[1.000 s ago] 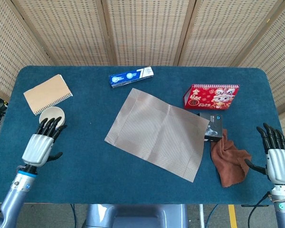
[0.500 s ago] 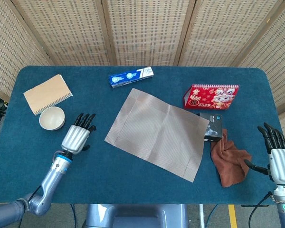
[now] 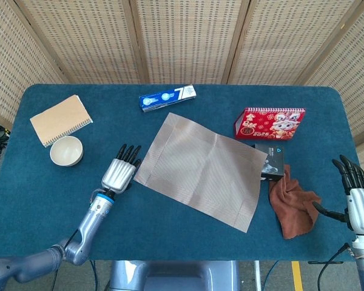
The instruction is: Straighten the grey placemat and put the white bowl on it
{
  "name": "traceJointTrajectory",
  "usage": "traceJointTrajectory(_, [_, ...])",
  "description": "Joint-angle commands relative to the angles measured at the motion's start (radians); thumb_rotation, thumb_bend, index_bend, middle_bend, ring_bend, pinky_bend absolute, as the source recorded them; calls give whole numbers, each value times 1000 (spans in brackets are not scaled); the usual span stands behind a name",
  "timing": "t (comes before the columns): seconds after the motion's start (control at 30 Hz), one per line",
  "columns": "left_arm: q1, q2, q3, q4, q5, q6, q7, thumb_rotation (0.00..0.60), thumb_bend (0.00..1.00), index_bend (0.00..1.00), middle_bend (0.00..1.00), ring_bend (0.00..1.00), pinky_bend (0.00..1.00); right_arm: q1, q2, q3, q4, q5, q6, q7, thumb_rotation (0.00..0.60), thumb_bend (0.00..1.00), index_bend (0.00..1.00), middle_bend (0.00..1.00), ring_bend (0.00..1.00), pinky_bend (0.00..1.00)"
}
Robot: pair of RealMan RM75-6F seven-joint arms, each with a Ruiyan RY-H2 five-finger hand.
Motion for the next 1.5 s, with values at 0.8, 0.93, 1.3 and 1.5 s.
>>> traceJointTrajectory(0.8, [-56,-149,1,174,-11,35,-23,600,508,359,0,0,0,-2,8,4,-10,-7,-14,45,600,113,104,0,0,0])
traceJointTrajectory(0.93, [-55,-151,2,176,-15,36,-27,600,517,410,0,0,0,-2,8,0,-12,-11,-20,51,600,113,104,0,0,0])
traceJointTrajectory(1.3, [-37,-125,14,146,-11,64,-34,600,503,642,0,0,0,-2,11,-3,-19,-15,-26,52,600,111,104,0,0,0])
traceJointTrajectory(1.5, [-18,-87,29,88,-2,84,-24,600,500,652,0,0,0,-2,13,-8,-26,-23,-26,44,600,111,104,0,0,0])
